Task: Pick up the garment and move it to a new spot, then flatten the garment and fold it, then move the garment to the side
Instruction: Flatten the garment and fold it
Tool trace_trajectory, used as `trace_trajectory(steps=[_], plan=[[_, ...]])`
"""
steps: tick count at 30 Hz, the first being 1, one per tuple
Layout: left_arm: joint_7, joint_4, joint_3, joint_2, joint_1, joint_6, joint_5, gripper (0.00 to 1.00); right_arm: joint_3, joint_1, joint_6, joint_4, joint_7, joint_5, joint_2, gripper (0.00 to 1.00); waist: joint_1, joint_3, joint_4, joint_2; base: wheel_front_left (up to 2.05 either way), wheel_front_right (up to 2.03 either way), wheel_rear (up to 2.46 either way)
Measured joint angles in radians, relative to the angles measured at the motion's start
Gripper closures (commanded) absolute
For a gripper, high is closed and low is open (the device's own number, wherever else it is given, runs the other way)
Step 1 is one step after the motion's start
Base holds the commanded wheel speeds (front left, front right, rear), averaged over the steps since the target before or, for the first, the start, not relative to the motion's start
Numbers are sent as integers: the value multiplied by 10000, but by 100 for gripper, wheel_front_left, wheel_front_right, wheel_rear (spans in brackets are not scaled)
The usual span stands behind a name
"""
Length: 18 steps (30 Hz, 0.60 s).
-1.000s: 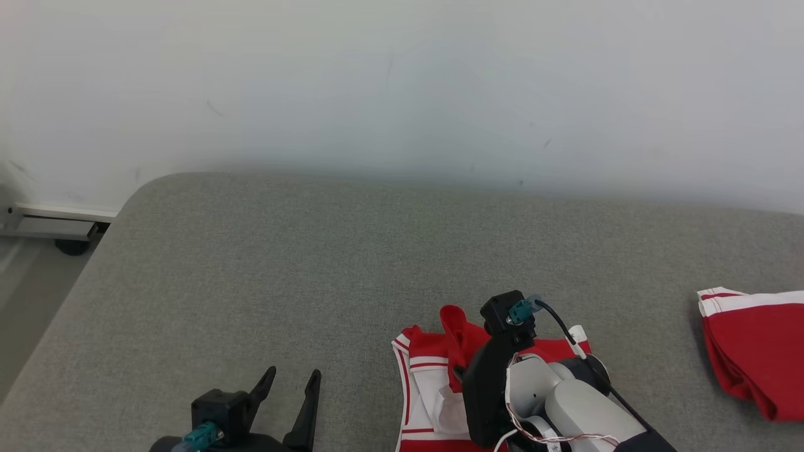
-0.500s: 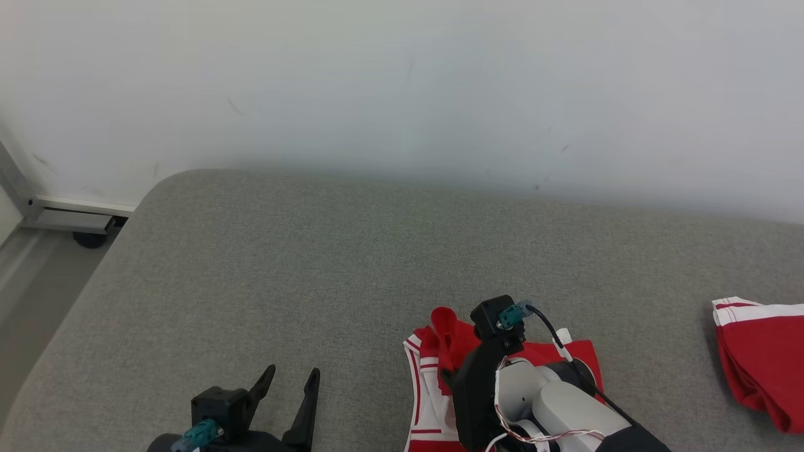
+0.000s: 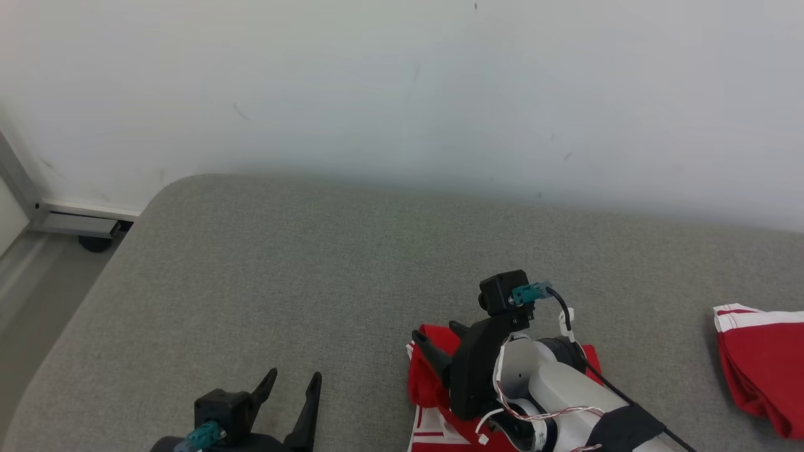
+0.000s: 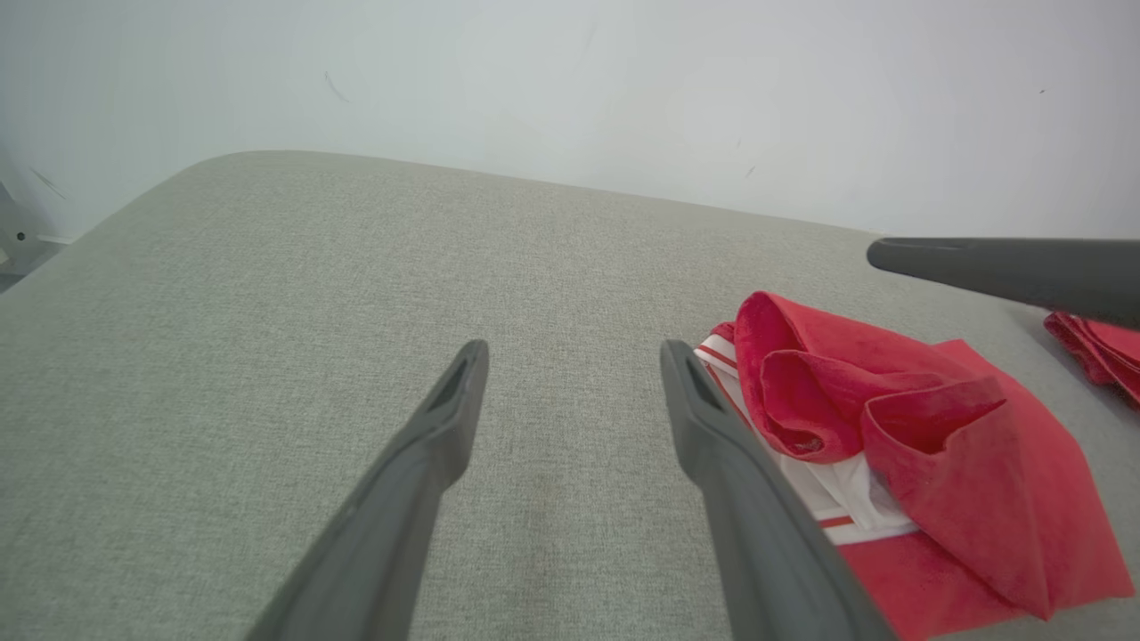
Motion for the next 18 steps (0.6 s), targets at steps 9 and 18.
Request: trace_trajectory(steps=[9, 18], plan=[[-59, -8, 144, 115, 242, 15, -17, 0, -529, -318, 0, 1198, -454, -901, 13, 0, 0, -165, -136, 0, 0, 0, 0], [-119, -174, 309, 221, 457, 115, -25, 0, -1760, 478, 0, 1553, -1137, -2075, -435, 0, 0, -367, -613, 0, 0, 0, 0]])
